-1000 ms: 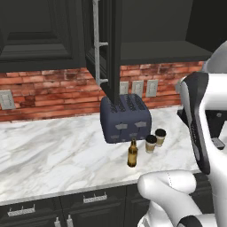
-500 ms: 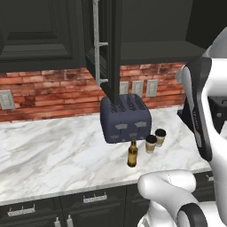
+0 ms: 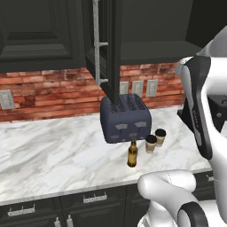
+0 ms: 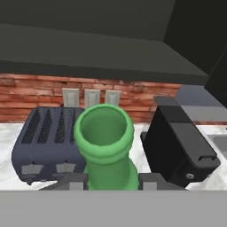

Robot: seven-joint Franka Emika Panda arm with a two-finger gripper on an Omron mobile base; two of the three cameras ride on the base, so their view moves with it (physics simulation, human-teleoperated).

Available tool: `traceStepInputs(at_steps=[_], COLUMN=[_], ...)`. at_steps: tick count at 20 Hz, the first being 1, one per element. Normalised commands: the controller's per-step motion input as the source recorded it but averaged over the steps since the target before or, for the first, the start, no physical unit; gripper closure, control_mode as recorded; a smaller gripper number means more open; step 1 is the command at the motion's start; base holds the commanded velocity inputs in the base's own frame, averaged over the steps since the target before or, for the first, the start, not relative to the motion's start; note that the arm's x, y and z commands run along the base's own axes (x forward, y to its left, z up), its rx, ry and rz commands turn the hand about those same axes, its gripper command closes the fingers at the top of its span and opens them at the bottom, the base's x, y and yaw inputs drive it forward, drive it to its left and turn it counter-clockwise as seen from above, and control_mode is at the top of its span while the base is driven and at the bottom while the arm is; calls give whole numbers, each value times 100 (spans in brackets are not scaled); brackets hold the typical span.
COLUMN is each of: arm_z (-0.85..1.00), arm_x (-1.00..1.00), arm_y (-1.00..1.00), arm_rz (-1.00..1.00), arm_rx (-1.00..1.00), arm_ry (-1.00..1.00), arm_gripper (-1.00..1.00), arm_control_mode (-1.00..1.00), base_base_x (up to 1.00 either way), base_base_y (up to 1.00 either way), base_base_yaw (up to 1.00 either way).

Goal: Sort all alcoholic drinks to one cabinet, and non-alcoholic drinks to the other.

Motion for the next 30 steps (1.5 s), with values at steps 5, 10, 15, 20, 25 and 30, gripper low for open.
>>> traceStepInputs(at_steps=[5, 10, 15, 20, 25, 30], arm_z=[25, 29, 20, 19, 14, 10], arm_x=[22, 27, 32, 28, 29, 26], arm_y=[0, 0, 0, 0, 1, 0], arm_rz=[0, 0, 0, 0, 0, 0], arm_rx=[0, 0, 0, 0, 0, 0], arm_ry=[-3, 0, -2, -3, -3, -4], arm_gripper=[100, 100, 100, 100, 100, 100], arm_control_mode=[-100, -100, -100, -100, -100, -100], base_base_x=[0, 0, 0, 0, 0, 0], base_base_y=[0, 0, 0, 0, 0, 0], base_base_yaw=[0, 0, 0, 0, 0, 0])
